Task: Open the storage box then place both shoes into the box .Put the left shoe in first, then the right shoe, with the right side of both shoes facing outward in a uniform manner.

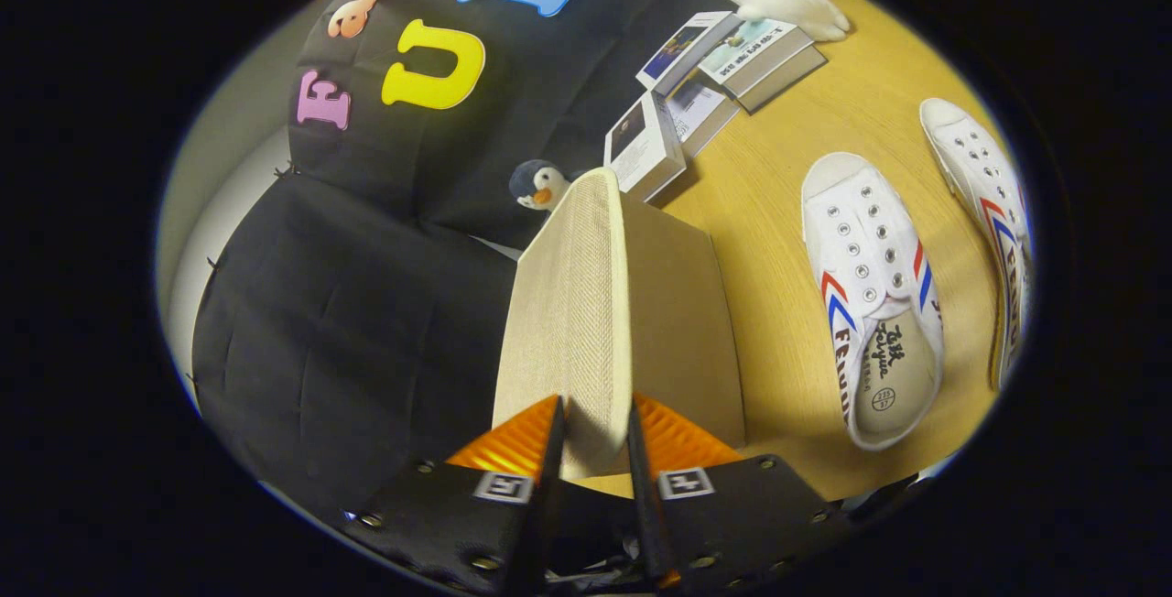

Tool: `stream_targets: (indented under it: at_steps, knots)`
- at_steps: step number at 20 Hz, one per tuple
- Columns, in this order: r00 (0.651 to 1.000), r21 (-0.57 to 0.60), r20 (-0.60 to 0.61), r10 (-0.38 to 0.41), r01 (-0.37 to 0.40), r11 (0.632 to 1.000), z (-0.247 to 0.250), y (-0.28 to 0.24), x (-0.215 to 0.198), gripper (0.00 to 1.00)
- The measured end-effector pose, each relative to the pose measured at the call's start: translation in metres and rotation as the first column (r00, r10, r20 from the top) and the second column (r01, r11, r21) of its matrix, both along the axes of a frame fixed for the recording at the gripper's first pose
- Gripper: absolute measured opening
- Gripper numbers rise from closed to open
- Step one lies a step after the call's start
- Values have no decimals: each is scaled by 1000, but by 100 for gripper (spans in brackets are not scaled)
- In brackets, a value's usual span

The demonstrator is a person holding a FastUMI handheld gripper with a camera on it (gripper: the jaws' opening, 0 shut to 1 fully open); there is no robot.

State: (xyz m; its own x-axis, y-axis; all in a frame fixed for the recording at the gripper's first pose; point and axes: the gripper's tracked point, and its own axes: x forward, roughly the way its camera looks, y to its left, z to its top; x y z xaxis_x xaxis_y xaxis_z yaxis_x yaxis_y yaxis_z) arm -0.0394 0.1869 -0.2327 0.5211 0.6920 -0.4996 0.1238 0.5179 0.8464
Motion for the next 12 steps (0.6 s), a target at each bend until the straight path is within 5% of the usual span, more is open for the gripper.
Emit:
stream_targets:
  at_steps: [2,12]
  knots:
    - [1000,2,5,3,-3,1000,5,-3,1,0]
    - [989,-7,119,91,-91,996,68,14,13,1]
